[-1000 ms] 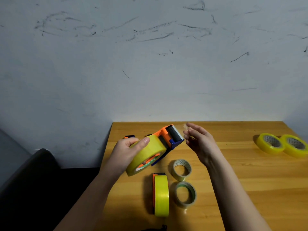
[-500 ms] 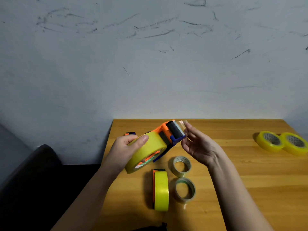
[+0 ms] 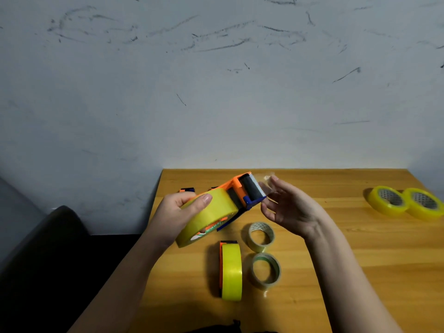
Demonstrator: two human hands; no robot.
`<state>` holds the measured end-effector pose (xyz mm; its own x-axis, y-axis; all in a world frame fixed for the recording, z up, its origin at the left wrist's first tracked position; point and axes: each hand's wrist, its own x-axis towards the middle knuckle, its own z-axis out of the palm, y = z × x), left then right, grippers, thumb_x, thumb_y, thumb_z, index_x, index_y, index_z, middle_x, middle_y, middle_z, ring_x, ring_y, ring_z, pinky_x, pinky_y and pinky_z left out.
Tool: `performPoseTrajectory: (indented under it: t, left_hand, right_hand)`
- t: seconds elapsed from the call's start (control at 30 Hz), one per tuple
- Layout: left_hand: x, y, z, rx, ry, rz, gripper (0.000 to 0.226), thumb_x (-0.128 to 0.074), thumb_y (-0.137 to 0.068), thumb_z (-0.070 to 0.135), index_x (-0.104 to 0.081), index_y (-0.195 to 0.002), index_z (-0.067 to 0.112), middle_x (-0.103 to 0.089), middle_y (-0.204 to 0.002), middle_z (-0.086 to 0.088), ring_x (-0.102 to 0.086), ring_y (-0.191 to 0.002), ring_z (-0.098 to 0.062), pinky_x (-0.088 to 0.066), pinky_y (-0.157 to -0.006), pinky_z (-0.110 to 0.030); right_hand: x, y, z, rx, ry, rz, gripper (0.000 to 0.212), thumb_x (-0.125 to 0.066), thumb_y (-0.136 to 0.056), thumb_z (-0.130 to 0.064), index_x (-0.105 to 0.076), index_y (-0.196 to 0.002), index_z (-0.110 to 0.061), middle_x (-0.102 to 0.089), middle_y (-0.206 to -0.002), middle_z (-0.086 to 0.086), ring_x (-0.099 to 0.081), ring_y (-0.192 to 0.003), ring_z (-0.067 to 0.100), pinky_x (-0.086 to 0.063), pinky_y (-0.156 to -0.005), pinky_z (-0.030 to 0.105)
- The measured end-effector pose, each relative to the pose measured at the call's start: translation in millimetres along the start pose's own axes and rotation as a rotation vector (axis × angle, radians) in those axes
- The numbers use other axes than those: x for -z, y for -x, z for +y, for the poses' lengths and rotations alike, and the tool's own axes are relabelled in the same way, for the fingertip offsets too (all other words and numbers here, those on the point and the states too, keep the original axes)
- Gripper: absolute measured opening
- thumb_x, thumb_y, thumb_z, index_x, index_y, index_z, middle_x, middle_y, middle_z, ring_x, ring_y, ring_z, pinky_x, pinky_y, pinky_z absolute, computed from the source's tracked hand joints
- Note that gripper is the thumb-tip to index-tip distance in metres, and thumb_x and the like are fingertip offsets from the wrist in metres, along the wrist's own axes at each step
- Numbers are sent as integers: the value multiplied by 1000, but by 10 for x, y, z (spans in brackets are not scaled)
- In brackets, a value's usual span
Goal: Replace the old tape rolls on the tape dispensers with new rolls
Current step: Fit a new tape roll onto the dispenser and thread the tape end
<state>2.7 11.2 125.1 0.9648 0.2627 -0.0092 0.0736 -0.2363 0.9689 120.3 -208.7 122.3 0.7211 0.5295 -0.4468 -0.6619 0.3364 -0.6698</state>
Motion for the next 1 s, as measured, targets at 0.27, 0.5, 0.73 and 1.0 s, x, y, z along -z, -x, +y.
performPoseTrajectory:
  t: [0.27,0.5,0.73,1.0]
  left_hand:
    - [-4,16,16,22,5,-23,67,-63,-67,58,-60,-79,-8,-62,-69,-29,-62,-53,-21,-50,-58,-34]
    - [-58,43,67,47,53,-28,62,-61,-71,44,-60,-92,-14,-65,-77,-32,-65,-49,-18,-52,-48,-24]
    - [-38,11,4,-11,-16,-4,71,-70,-73,57,-63,-88,-12,-64,-78,-30,-66,-57,-24,-52,-55,-31]
    - [1,7,-17,-33,-92,22,59,-72,-71,52,-69,-88,-4,-68,-74,-20,-63,-52,-8,-49,-49,-19]
  right_hand:
    - [84,-61,93,-76,-259,-193,44,-97,-42,-13,-66,-74,-18,-62,-69,-7,-61,-60,10,-51,-56,25]
    - [96,-115,184,-26,-366,-167,50,-97,-38,-5,-68,-77,-12,-63,-69,-3,-63,-60,10,-55,-58,24]
    - [121,-195,266,-38,-295,-43,61,-99,-20,-9,-77,-76,-16,-72,-73,-4,-66,-58,11,-54,-57,23]
    - [147,-142,215,82,18,37,25,-65,-83,-19,-66,-108,-17,-67,-79,-4,-61,-63,5,-51,-55,17]
